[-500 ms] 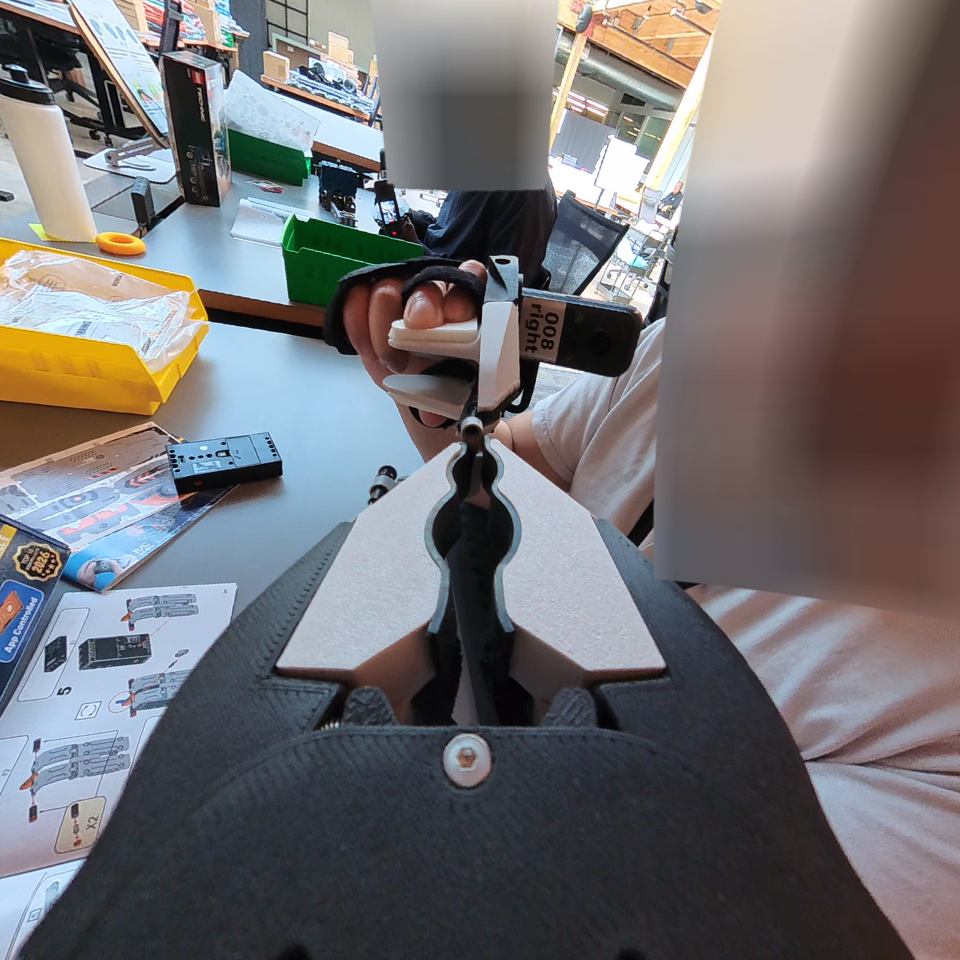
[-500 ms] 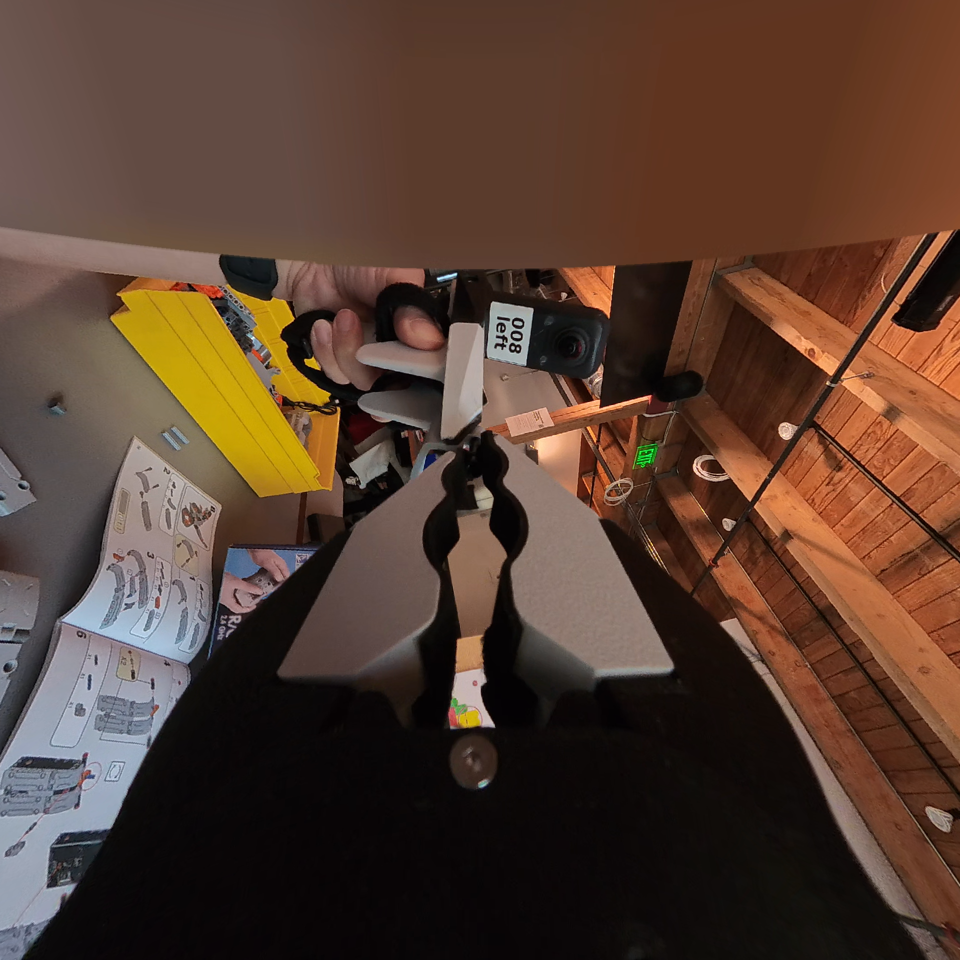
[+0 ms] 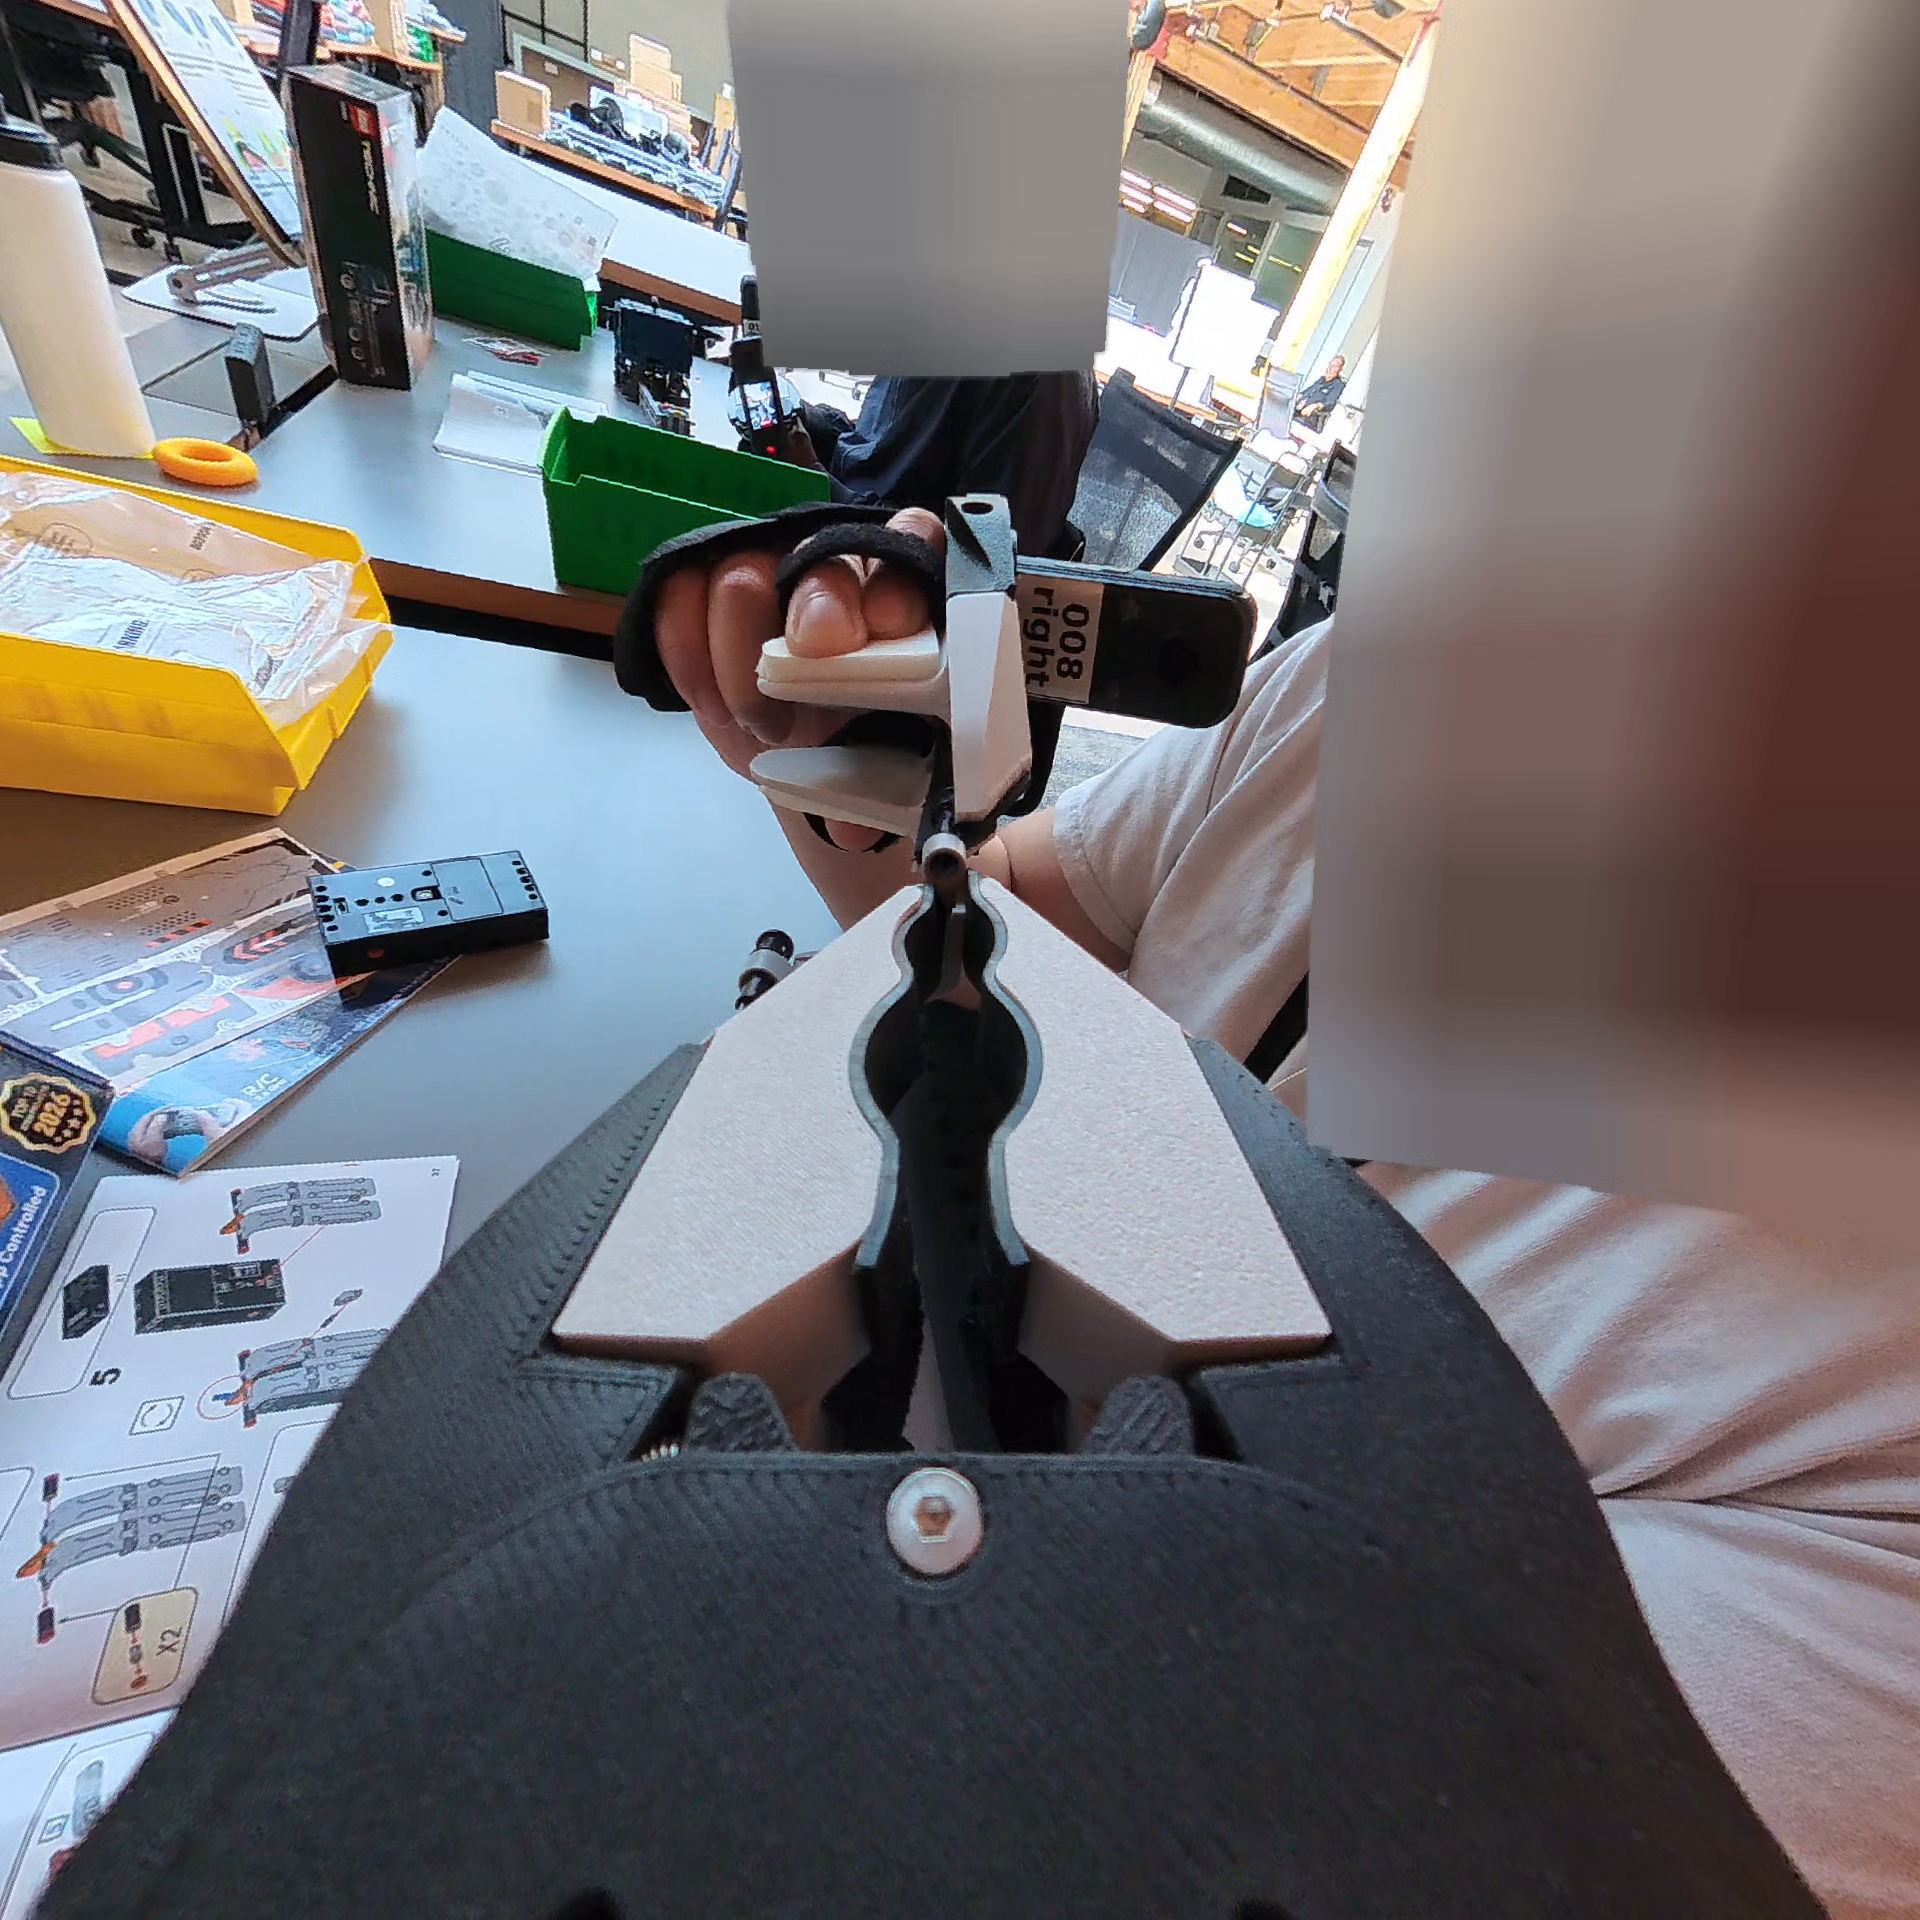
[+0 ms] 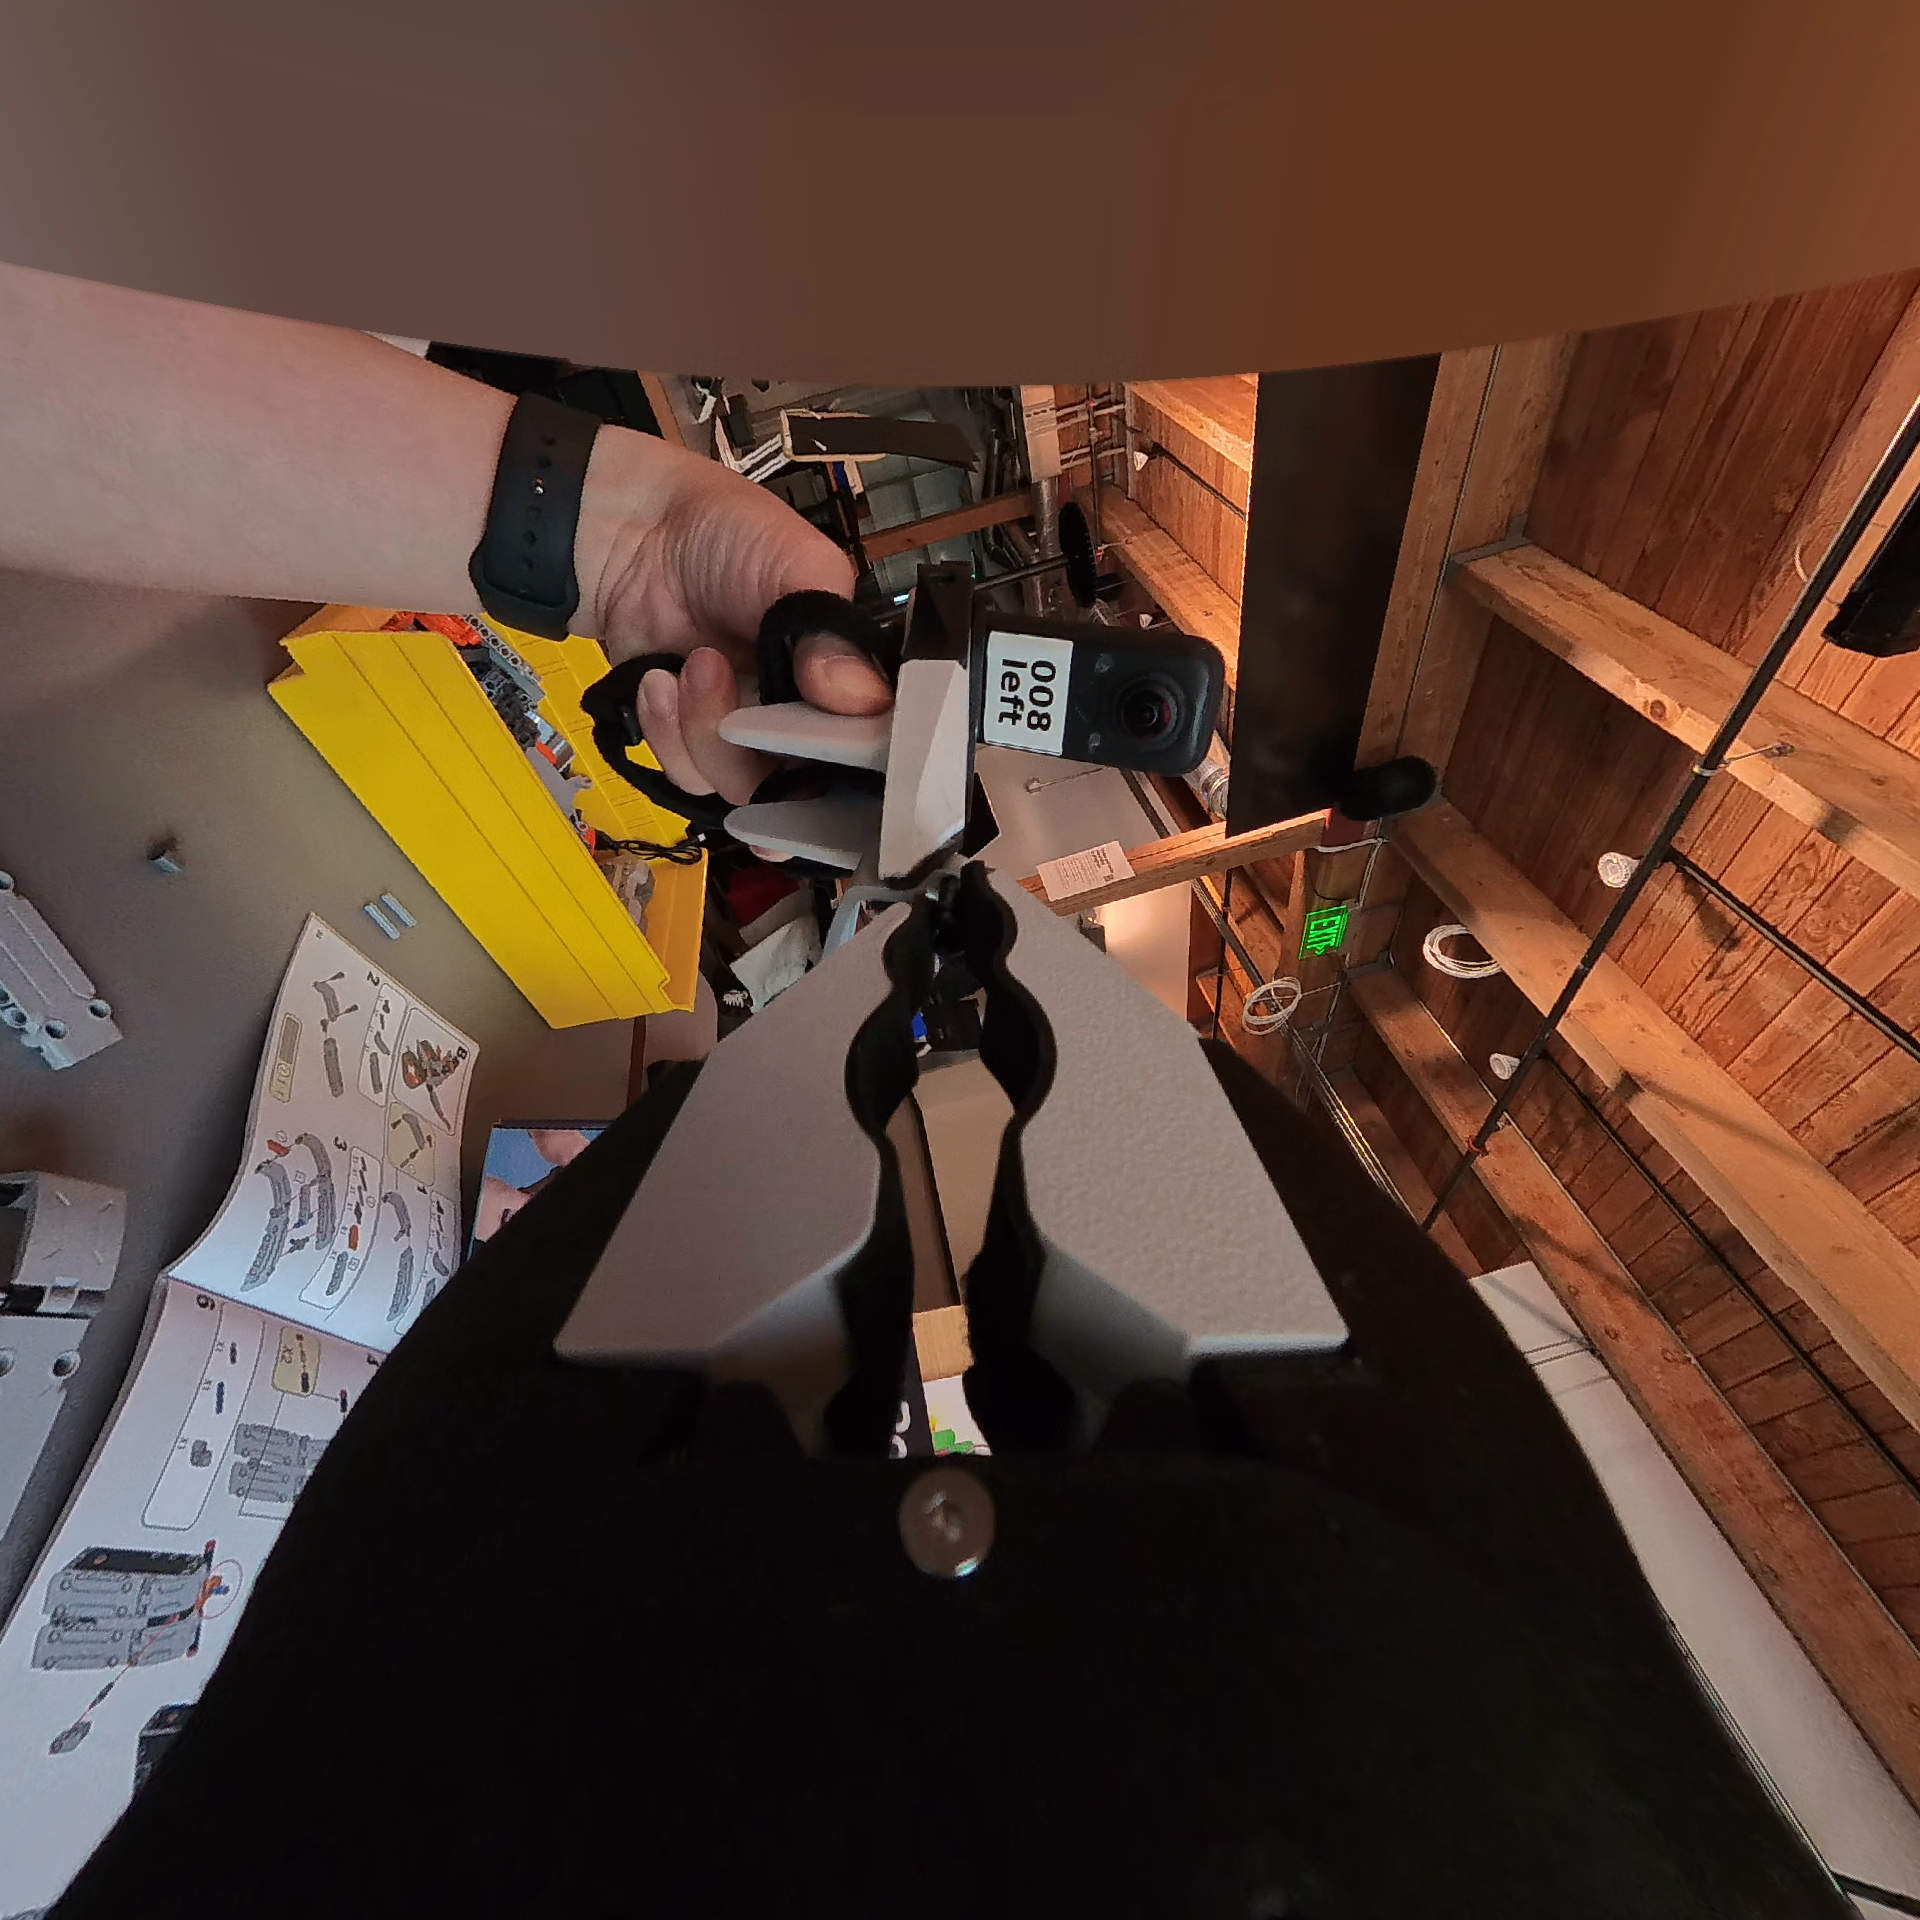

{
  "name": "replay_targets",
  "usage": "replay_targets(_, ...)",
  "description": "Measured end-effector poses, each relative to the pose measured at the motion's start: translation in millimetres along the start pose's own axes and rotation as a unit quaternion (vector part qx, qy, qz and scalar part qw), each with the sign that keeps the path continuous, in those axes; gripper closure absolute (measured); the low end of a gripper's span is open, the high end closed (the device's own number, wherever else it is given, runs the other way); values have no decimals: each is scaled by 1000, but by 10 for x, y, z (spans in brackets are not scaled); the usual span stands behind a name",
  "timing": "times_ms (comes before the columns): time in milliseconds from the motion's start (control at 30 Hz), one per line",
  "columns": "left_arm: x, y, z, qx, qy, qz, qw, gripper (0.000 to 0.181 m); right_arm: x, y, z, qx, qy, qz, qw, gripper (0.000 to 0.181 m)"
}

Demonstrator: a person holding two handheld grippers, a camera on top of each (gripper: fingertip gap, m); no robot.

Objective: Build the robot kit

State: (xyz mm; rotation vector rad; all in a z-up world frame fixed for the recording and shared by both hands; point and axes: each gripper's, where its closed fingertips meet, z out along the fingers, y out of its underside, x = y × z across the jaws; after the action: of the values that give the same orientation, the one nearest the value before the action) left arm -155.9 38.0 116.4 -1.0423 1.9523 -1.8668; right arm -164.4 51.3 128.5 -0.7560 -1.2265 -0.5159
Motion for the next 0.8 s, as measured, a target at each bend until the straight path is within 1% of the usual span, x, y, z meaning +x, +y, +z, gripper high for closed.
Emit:
replay_targets(600, -11, 35, -2, -9, -4, 0, 1000, 180, -29, 2, -3, 9, -9, 3, 1000, 177)
replay_targets(767, 4, 72, 19, -19, 6, -1, 1000, 180, -59, 3, 15, 11, -15, 7, 1000, 177)
replay_targets(800, 26, 64, 27, -17, 14, -2, 1000, 180, -51, -25, 7, 21, -12, 6, 1000, 177)
